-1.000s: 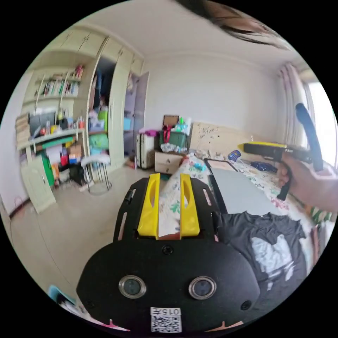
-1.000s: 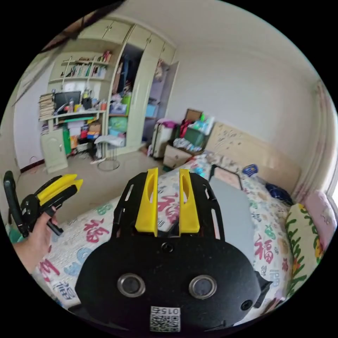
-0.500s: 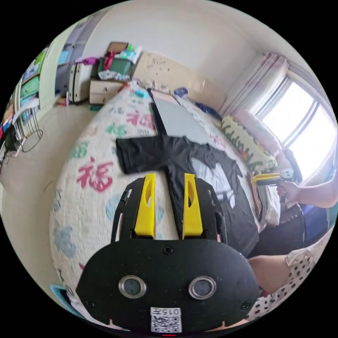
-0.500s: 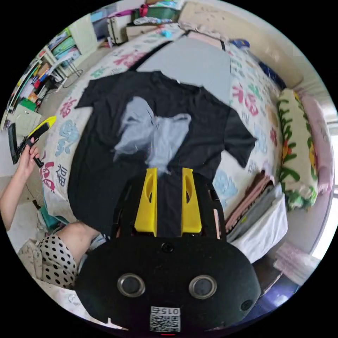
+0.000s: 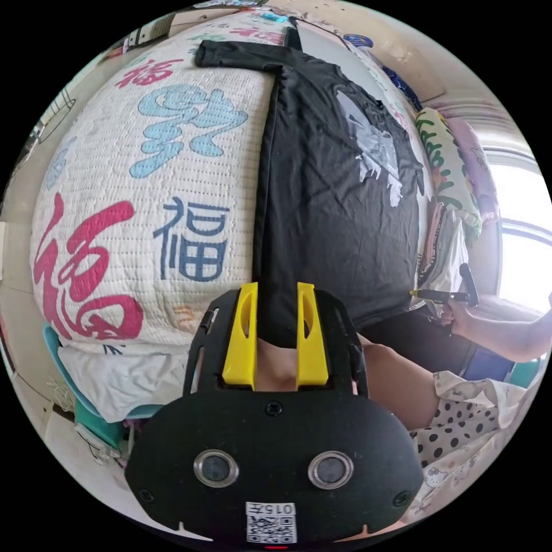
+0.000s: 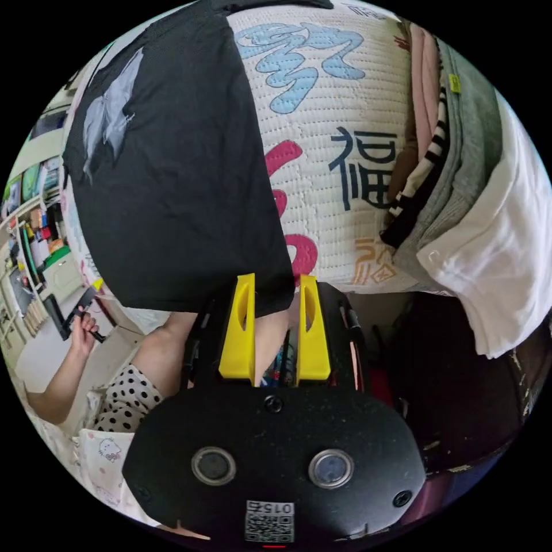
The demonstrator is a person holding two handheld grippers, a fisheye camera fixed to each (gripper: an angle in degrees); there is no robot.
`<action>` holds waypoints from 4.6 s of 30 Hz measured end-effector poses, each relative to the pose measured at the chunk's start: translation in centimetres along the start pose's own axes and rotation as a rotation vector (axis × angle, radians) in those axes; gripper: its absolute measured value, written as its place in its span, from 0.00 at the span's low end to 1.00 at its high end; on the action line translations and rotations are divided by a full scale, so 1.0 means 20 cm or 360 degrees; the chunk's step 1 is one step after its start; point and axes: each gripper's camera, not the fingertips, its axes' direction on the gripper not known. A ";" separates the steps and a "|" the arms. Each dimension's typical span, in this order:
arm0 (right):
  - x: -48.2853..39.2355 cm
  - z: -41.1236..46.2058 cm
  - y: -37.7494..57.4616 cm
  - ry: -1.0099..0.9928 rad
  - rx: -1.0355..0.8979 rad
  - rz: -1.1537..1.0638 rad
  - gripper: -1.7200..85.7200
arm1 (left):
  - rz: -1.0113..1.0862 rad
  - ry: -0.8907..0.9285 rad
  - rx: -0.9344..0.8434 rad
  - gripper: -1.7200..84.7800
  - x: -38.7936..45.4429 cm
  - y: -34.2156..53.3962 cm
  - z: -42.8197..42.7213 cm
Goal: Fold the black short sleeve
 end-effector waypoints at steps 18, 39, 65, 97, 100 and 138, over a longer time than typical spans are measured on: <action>0.28 -0.31 0.31 0.0324 -0.0270 -0.0538 0.02 | -0.0191 -0.0875 -0.0287 0.01 0.08 -0.20 -0.98; 0.32 -0.35 0.77 0.0586 -0.0116 -0.0471 0.02 | -0.0388 -0.0743 -0.0356 0.01 -0.80 -0.37 -2.18; -0.05 -0.51 0.98 0.0668 -0.0397 -0.0321 0.02 | -0.0145 -0.0544 -0.0278 0.01 -2.44 -0.39 -3.09; -0.31 -1.55 1.69 0.0019 -0.0190 -0.0009 0.13 | -0.0185 -0.1060 -0.0469 0.08 -4.45 -0.92 -2.53; -0.25 -1.78 1.76 -0.0073 -0.0122 -0.0038 0.13 | -0.0279 -0.1140 -0.0584 0.11 -4.63 -0.94 -2.52; -0.71 -3.37 0.94 -0.0671 0.0682 0.0131 0.06 | 0.0565 -0.0337 -0.0052 0.09 -2.51 -3.66 -0.34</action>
